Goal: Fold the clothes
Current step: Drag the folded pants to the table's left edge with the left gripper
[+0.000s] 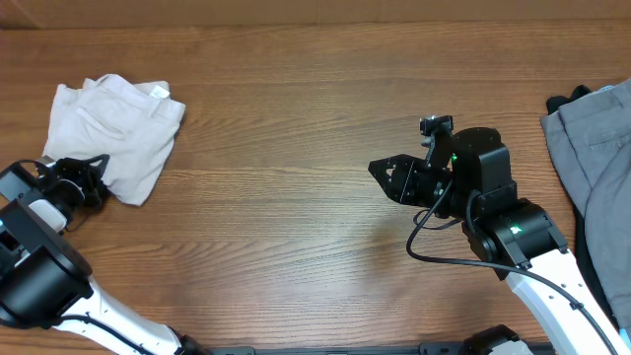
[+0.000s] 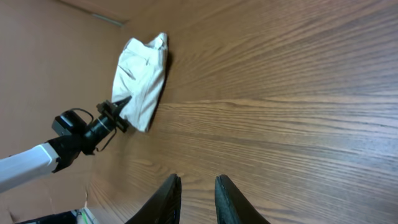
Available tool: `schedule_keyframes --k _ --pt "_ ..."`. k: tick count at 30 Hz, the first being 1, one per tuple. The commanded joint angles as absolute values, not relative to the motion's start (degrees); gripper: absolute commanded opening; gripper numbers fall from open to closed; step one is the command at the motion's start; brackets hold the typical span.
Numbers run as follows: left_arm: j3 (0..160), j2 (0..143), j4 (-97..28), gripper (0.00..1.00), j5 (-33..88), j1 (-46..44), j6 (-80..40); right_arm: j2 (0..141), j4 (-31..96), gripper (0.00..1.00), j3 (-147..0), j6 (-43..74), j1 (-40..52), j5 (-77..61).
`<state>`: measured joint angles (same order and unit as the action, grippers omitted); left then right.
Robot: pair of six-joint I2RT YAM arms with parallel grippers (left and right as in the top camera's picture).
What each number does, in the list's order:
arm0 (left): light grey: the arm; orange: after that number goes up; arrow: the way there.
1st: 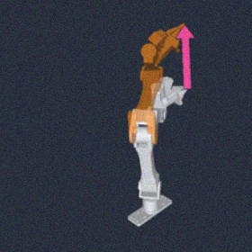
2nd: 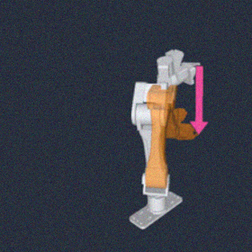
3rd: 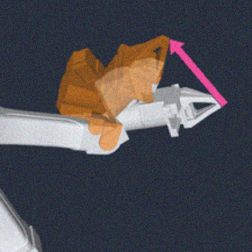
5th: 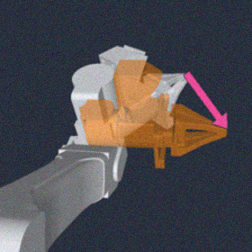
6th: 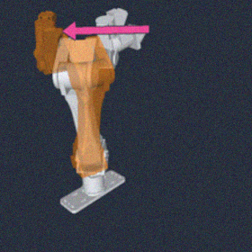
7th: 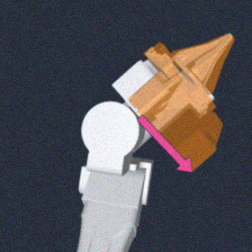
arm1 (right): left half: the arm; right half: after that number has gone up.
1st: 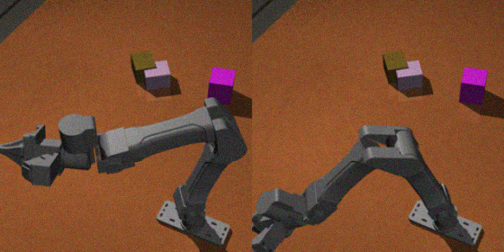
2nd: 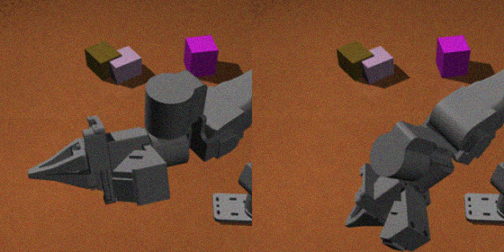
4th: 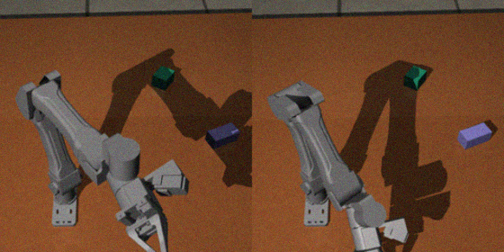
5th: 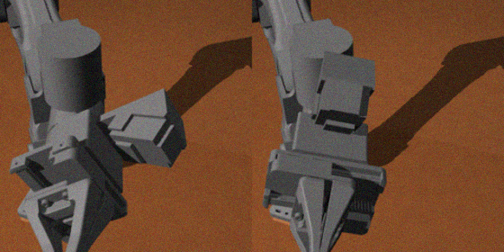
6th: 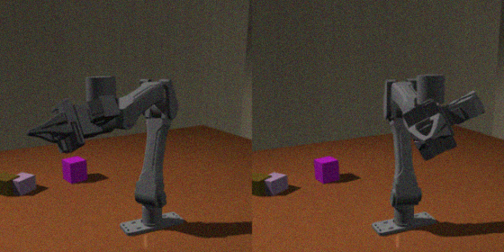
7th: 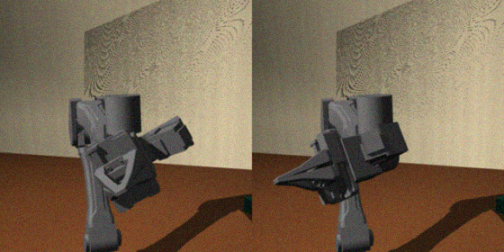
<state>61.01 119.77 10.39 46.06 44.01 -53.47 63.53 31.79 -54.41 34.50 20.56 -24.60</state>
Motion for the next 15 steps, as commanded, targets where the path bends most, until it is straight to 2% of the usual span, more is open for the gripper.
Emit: schedule_keyframes --k 1,3,6,8,9,11,12,13,14,15 --pt "61.12 122.72 18.72 0.11 44.84 44.07 -61.39 63.07 32.8 0.22 -54.5 34.44 20.4 -24.05" --pt "61.14 122.72 22.72 0.13 45.98 43.16 -64.29 63.07 33.67 0.22 -54.5 34.44 20.4 -24.05" --pt "61.14 122.72 23.42 0.05 46.54 41.54 -69.82 63.07 33.93 0.22 -54.5 34.44 20.4 -24.05" --pt "61.14 122.72 23.42 0.06 46.63 40.64 -70.81 63.07 33.93 0.22 -54.5 34.44 20.4 -24.05" --pt "61.14 122.72 23.42 0.15 47.09 40.34 -70.83 63.07 33.95 0.22 -54.5 34.44 20.4 -24.08" --pt "61.14 122.72 23.42 0.53 48.93 40.1 -70.76 63.07 34.0 0.22 -54.5 34.44 20.4 -24.29" --pt "61.14 122.72 23.42 0.64 50.7 40.1 -70.74 63.07 33.98 0.22 -54.5 34.46 20.4 -24.36" --pt "61.14 122.72 23.42 0.93 52.58 40.14 -70.76 63.07 33.95 0.23 -54.5 34.46 20.4 -24.49" --pt "61.14 122.69 23.49 1.0 54.59 40.36 -70.76 63.07 33.95 0.25 -54.5 34.44 20.4 -24.53" --pt "61.14 122.67 23.88 1.0 56.55 40.62 -70.65 63.07 33.95 0.26 -54.5 34.44 20.4 -24.71"
